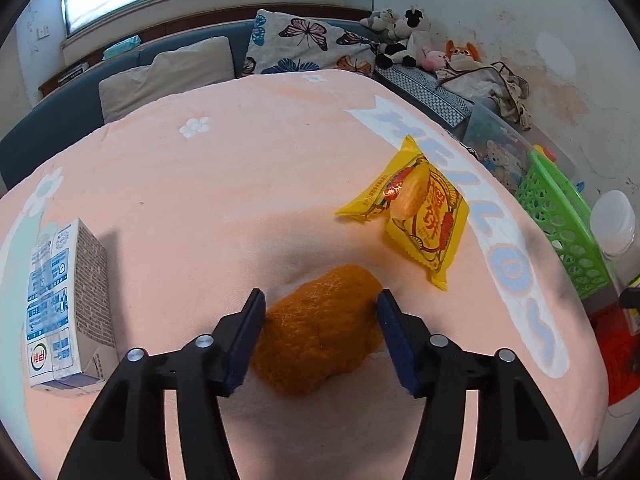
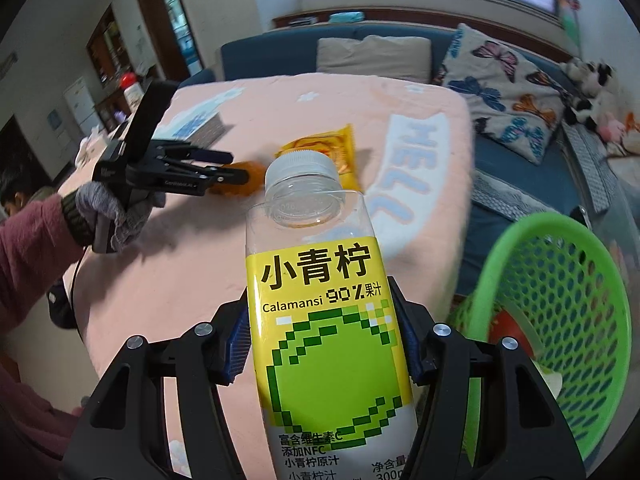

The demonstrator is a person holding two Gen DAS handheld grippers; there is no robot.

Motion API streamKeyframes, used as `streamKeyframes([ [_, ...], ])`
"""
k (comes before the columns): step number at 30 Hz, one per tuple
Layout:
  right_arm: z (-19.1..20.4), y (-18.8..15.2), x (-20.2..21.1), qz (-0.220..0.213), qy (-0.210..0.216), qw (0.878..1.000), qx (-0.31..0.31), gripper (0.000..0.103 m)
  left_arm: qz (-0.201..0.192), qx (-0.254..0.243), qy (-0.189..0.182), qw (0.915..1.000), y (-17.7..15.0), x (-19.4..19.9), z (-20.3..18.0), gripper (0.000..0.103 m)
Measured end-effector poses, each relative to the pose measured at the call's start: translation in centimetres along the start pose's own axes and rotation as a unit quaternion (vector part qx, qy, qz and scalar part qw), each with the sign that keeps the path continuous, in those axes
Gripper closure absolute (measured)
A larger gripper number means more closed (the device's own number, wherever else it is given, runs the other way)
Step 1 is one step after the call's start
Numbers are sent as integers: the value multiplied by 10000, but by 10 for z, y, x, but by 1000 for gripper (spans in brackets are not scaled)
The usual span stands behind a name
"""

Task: Collect trash
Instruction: 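Lift the bottle with the right tool while the left tool grasps the orange bread, then open both tools over the green basket to drop the bottle and bread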

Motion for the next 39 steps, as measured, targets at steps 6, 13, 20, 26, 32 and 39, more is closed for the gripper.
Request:
streamKeyframes([
  [6,-21,-2,14,-175,-158,9992,-310,43,-119,23,158,9998,2,6,-2,64],
  [13,-45,-8,37,-409,-369,9967,-597,44,-192,316,251,9990,5,20,-1,73],
  [20,-88,-12,66,-694,-787,9894,-1000,44,-376,306,-56,9988,19,41,-35,76],
  [26,-141,-20,92,-906,-1433,9754,-1408,44,-550,90,-392,9977,37,56,-80,77],
  [32,-181,-30,93,-913,-1897,9638,-1635,44,-664,-5,-703,9953,55,64,-118,77],
  [39,-222,-31,85,-902,-2204,9517,-1939,44,-733,-189,-919,9929,73,67,-159,77],
])
Point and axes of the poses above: each gripper's, at about its wrist camera, not at the fingertips, and x roughly against the way its jaws point, z to its left, y to its top, the point moved 9 cm from there along -x, roughly the way its jaws point, and after that the axes turned 6 degrees about -x, right-handed, at the moved point
